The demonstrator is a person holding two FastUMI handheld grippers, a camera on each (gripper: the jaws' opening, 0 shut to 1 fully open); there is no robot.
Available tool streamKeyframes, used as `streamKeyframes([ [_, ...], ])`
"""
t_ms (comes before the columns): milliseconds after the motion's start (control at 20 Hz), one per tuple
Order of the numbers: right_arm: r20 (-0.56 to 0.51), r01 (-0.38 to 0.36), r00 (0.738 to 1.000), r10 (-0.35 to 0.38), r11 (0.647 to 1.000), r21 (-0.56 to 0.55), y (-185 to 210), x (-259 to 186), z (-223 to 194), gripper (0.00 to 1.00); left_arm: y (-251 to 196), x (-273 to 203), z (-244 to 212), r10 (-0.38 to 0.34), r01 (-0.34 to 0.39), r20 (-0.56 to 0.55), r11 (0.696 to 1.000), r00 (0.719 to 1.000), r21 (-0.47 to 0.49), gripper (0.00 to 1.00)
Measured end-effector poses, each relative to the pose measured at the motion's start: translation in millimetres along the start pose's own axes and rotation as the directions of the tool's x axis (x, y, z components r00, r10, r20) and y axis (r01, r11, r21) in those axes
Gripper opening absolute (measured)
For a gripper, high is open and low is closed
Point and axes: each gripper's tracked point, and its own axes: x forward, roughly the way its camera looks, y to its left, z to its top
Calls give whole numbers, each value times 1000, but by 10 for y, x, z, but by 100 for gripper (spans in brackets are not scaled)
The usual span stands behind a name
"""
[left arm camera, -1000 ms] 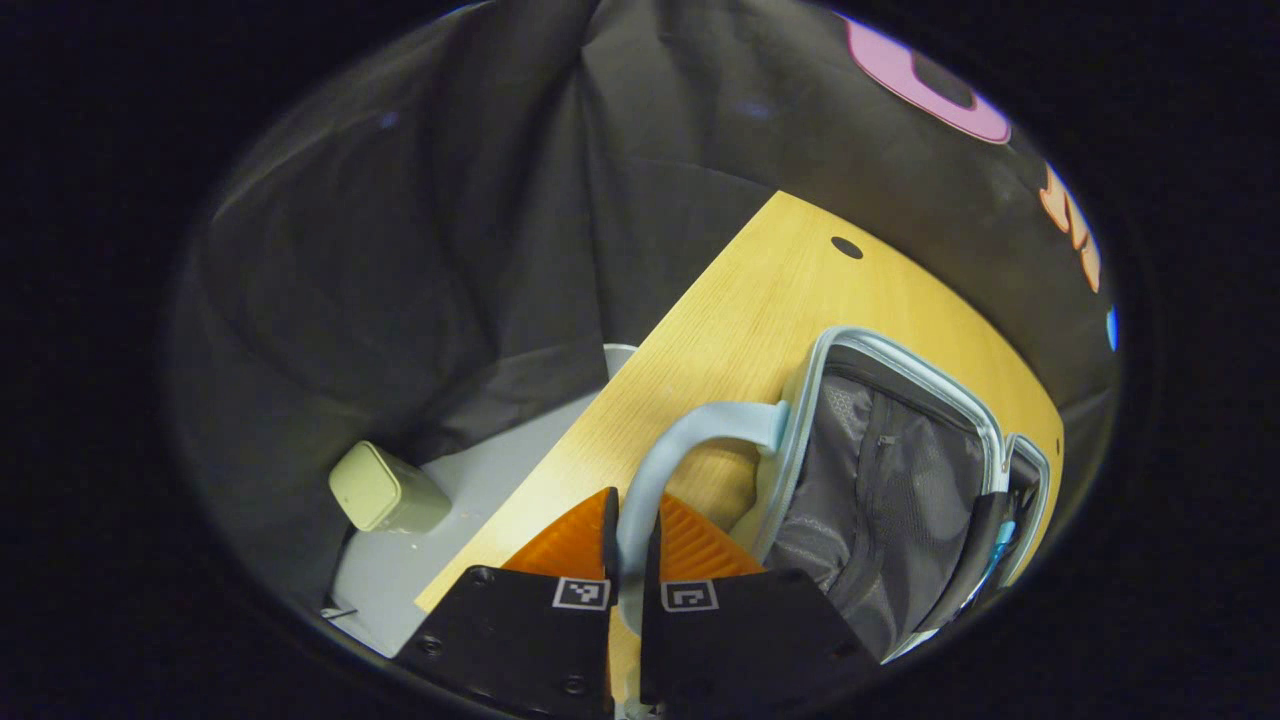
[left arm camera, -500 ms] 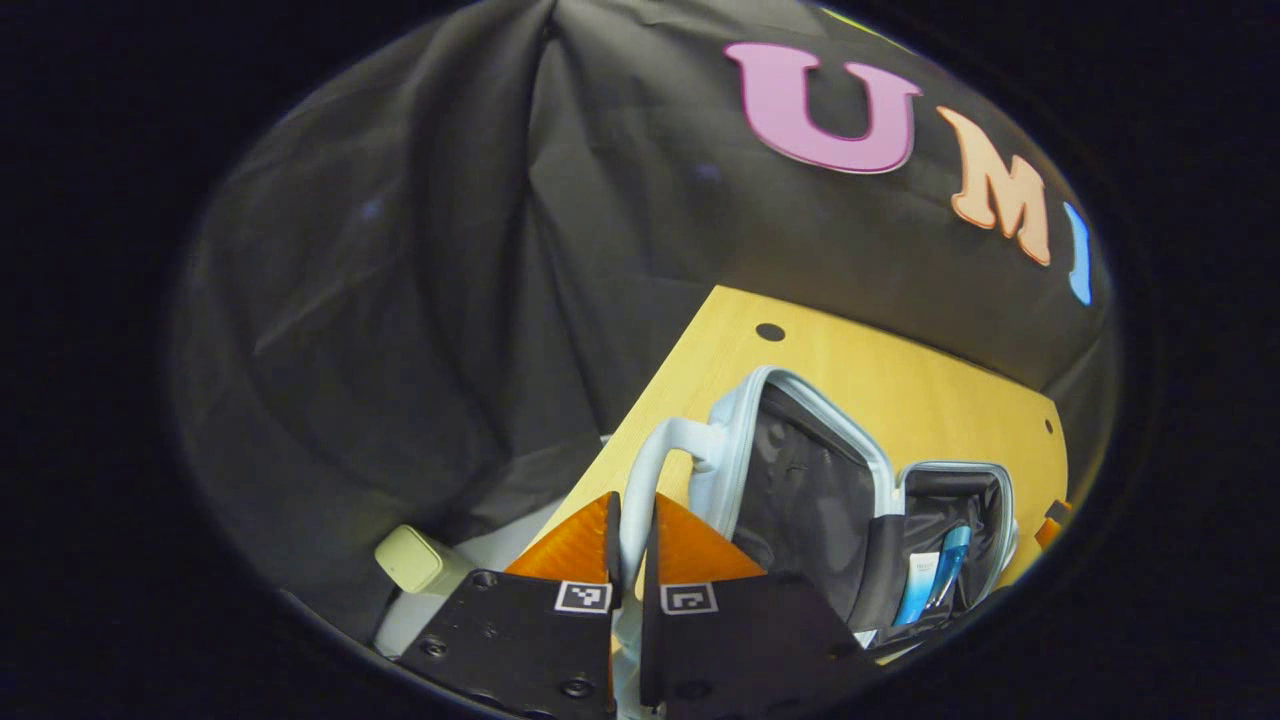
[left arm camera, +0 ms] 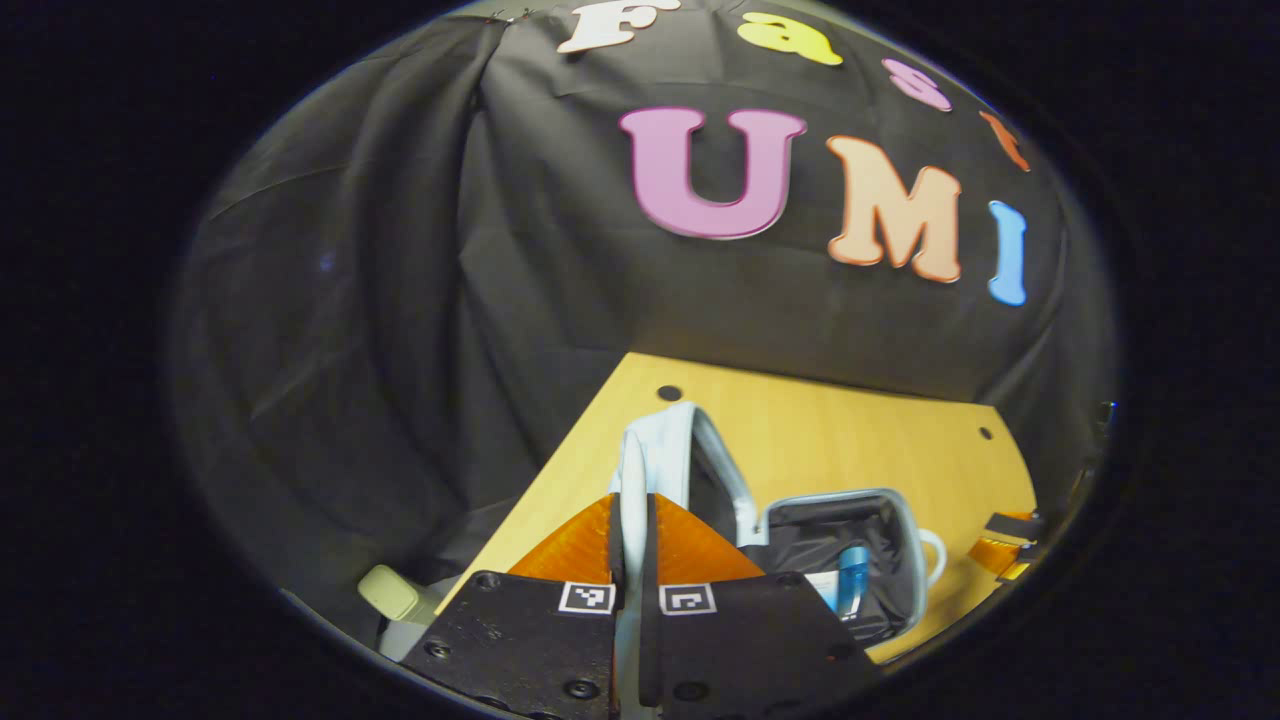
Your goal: First open the suitcase, pack the skin care products into it, and then close the suitcase.
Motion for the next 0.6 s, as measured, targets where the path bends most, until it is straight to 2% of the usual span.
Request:
streamKeyframes([
  [150,16,0,1000,-1,1000,20,-50,-116,8,98,-543,-86,-8,-84,84,31,996,996,18,5],
  [200,22,3,1000,-4,1000,24,-78,-147,17,98,-708,-115,8,-119,119,44,993,992,20,2],
  [300,26,13,1000,-14,999,32,-151,-218,2,98,-1061,-162,22,-205,205,59,979,977,8,2],
  [500,52,45,997,-48,997,69,-349,-371,17,98,-1814,-204,-10,-385,389,78,920,920,-43,2],
  [600,62,61,996,-66,994,86,-461,-456,19,98,-2183,-182,-36,-463,468,69,880,883,-77,2],
])
